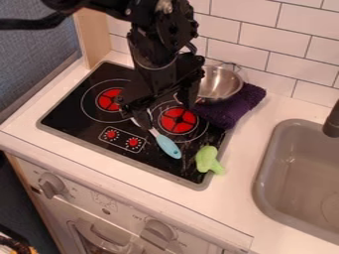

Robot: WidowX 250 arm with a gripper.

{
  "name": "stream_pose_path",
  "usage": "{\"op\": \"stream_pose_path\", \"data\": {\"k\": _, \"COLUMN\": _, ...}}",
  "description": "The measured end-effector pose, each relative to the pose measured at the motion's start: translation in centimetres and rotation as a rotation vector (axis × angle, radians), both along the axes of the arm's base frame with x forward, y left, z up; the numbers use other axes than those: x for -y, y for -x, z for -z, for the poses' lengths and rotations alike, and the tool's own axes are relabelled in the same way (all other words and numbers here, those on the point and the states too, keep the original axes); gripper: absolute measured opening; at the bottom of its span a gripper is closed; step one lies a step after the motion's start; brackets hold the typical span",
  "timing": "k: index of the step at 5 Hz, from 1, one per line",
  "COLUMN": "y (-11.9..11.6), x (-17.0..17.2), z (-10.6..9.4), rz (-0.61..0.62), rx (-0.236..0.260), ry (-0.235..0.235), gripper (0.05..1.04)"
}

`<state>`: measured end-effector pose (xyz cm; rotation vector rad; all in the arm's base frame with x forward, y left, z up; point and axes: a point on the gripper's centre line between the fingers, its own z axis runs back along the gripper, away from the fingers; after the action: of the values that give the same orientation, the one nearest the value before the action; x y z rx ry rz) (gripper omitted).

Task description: Put the silver pot to the left bottom of the burner

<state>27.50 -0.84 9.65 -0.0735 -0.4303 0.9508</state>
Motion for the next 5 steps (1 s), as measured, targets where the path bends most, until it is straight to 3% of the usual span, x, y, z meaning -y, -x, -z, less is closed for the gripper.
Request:
{"op": "stream_pose_path", "data": {"k": 1, "y": 0.0, "x": 0.1, "z": 0.4, "rz": 0.001, "rx": -0.013, "ry": 0.006, "gripper": 1.000}}
{"op": "stream_pose_path", "data": {"k": 2, "y": -1.6, "x": 0.0, "z": 0.1, "rz": -0.022, "rx": 0.027, "ry": 0.072, "gripper": 1.000}}
{"op": "stream_pose_path", "data": {"k": 3, "y": -3.4, "x": -1.0, "z": -0.6, "rz": -0.035, "rx": 0.075, "ry": 0.082, "gripper": 1.000}}
{"op": "stream_pose_path", "data": {"k": 4, "y": -5.2, "x": -1.9, "z": -0.4, "rz": -0.031, "rx": 0.090, "ry": 0.092, "gripper": 1.000}}
{"op": "stream_pose_path", "data": {"k": 5, "y": -7.4, "x": -3.0, "z": 0.7, "rz": -0.004, "rx": 0.092, "ry": 0.135, "gripper": 1.000}}
